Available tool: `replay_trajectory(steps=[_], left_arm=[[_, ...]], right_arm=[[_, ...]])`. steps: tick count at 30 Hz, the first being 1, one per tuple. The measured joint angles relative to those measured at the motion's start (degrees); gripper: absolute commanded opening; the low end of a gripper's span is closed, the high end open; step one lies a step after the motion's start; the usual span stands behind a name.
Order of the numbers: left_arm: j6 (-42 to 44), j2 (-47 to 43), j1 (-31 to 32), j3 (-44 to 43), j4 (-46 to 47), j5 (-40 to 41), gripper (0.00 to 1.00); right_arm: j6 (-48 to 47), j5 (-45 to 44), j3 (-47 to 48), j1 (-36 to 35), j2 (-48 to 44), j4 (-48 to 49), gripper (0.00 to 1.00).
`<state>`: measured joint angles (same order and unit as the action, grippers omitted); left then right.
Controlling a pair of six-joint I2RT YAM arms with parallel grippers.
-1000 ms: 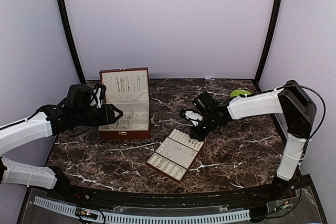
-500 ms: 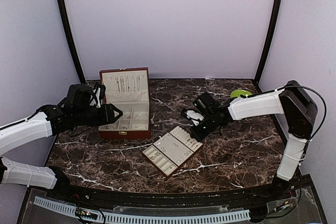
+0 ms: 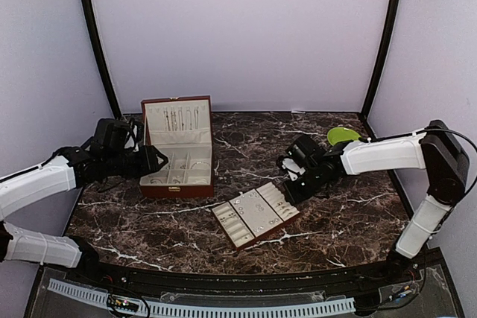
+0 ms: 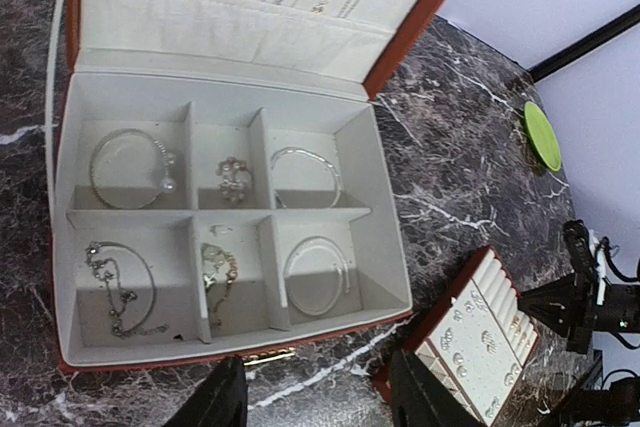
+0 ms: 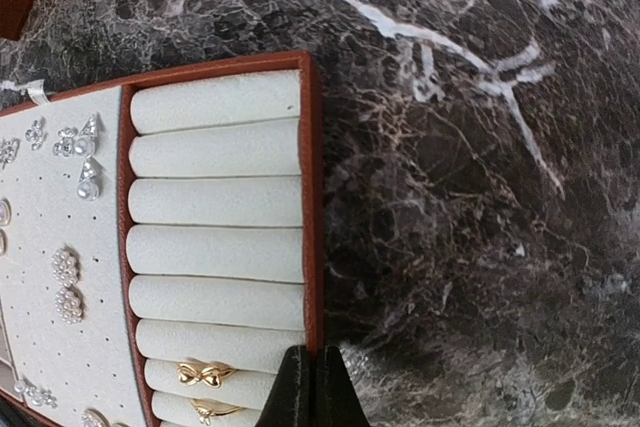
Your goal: Organize the mixed jewelry
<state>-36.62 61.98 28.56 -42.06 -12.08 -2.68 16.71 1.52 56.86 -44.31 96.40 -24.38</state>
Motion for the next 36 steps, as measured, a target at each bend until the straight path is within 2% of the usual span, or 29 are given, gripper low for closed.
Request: replay_trajectory(steps=[13,21,28,36], left_arm=[[2.08,2.05,-10.12,-2.47,-4.92,-1.09,0.58],[4.04,4.85,-14.08,-2.36,-5.79,-0.13,0.65],[5.62,10.62,-16.52,-1.60,-3.87,-1.42,0.66],[9.16,16.06,-17.16,-1.60,-0.37,-2.54,0.45]], right_arm=[[11.17,-0.07,-1.60,1.27,-7.02,-2.91,0.00],[14.25,-0.13,-1.62,1.27,-8.72,-4.13,0.00],[15.41,-0.94,-1.09,1.27,-9.31,-6.29,0.00],[16.00,-2.91,0.70,1.27,-9.75,-7.45,0.00]])
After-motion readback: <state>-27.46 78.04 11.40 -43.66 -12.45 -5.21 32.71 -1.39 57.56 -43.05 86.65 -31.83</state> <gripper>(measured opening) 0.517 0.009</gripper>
